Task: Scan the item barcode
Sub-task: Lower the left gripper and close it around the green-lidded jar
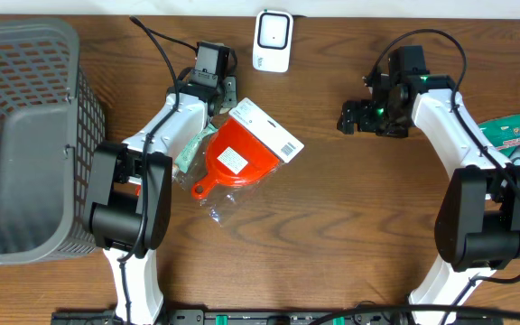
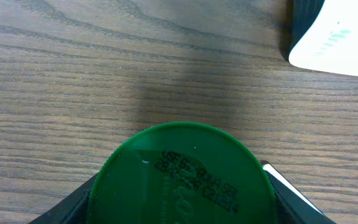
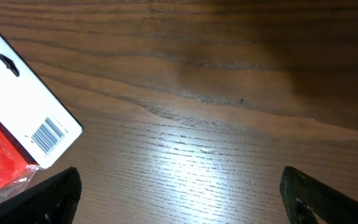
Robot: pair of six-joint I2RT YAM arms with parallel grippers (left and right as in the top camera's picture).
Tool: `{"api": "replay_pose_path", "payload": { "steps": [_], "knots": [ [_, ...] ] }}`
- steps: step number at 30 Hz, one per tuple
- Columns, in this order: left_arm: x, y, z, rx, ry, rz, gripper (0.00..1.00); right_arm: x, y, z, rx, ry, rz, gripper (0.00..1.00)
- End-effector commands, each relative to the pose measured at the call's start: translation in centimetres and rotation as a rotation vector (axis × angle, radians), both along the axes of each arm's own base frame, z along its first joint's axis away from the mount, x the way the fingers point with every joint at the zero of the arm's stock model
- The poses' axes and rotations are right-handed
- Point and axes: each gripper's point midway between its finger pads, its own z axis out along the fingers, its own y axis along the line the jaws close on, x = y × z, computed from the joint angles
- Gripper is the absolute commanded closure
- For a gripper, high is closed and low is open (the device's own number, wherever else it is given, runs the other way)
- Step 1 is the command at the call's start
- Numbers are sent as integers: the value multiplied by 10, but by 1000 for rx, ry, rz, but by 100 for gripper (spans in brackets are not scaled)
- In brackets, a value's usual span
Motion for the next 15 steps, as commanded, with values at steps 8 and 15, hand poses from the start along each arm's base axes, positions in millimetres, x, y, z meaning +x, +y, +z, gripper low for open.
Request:
{"api": "replay_pose_path", "payload": {
  "steps": [8,15],
  "knots": [
    [2,-6,-2,-34,11,-17,90,6,-5,16,-25,-45,-20,1],
    [2,-6,1,-36,6,-18,92,8,-5,16,-25,-50,-21,1]
  ]
}}
